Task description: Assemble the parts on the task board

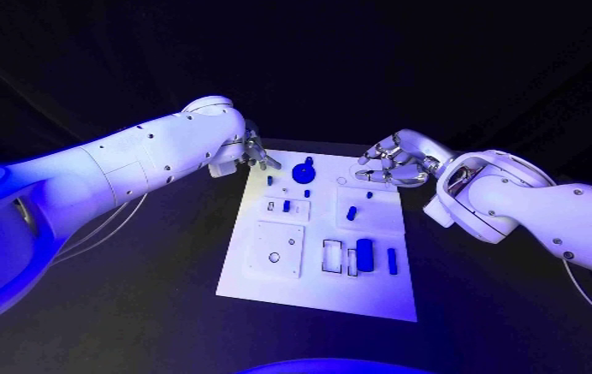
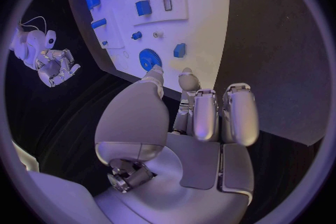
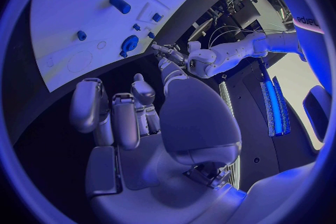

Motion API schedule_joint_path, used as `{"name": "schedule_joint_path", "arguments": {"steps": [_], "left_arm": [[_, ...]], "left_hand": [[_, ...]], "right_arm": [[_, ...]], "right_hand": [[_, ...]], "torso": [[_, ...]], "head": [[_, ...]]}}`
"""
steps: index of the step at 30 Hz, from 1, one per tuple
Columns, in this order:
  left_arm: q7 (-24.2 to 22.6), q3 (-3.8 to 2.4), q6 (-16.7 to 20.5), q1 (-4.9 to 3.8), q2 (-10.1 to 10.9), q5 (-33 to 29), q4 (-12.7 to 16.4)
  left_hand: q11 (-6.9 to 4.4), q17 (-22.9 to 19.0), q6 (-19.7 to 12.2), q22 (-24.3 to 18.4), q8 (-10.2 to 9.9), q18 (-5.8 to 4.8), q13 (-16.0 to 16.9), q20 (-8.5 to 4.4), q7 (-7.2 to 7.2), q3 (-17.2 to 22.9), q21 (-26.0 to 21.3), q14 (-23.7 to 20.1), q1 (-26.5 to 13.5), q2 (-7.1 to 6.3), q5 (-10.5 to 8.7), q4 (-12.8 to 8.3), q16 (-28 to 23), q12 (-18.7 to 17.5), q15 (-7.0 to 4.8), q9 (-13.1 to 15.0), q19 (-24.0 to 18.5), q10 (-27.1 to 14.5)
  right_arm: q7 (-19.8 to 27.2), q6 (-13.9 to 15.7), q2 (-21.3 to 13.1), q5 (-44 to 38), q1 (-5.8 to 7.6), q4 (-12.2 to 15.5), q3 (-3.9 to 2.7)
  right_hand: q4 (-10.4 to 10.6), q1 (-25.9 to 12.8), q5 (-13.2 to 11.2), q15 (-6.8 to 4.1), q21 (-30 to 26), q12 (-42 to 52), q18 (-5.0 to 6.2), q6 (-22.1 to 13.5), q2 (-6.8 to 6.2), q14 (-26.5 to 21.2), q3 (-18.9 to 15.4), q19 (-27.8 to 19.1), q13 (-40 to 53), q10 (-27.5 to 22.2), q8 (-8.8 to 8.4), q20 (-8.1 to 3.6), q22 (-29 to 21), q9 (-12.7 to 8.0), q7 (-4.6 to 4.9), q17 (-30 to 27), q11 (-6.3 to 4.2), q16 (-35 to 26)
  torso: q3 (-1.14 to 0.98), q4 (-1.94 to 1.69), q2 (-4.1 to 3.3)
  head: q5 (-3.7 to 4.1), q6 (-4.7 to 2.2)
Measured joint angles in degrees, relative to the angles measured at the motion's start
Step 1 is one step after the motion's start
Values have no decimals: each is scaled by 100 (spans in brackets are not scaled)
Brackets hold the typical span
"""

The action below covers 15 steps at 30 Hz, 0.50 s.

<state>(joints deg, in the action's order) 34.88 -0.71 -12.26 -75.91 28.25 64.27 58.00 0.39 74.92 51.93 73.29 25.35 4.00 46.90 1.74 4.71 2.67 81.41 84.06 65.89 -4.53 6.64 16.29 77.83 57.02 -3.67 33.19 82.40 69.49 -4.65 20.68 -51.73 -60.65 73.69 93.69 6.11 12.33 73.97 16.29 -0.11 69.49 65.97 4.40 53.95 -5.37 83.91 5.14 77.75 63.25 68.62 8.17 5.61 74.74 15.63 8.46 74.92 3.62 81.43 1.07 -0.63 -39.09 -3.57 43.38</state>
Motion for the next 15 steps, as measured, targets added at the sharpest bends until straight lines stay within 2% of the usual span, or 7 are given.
{"name": "schedule_joint_path", "arguments": {"steps": [15], "left_arm": [[6, 97, -128, 24, -25, 54, -84]], "left_hand": [[0, -1, 11, -8, 0, 0, -12, 0, -11, -40, 0, 0, 30, 30, 0, 8, 0, 0, 0, -47, 0, 0]], "right_arm": [[4, 1, 0, 2, -1, -5, 0]], "right_hand": [[0, 0, 0, 0, 0, 0, 0, 0, 0, 0, 0, 0, 0, 1, 0, 0, -6, 1, 0, -1, 1, 0]], "torso": [[-3, -2, 1]], "head": [[-3, 10]]}}
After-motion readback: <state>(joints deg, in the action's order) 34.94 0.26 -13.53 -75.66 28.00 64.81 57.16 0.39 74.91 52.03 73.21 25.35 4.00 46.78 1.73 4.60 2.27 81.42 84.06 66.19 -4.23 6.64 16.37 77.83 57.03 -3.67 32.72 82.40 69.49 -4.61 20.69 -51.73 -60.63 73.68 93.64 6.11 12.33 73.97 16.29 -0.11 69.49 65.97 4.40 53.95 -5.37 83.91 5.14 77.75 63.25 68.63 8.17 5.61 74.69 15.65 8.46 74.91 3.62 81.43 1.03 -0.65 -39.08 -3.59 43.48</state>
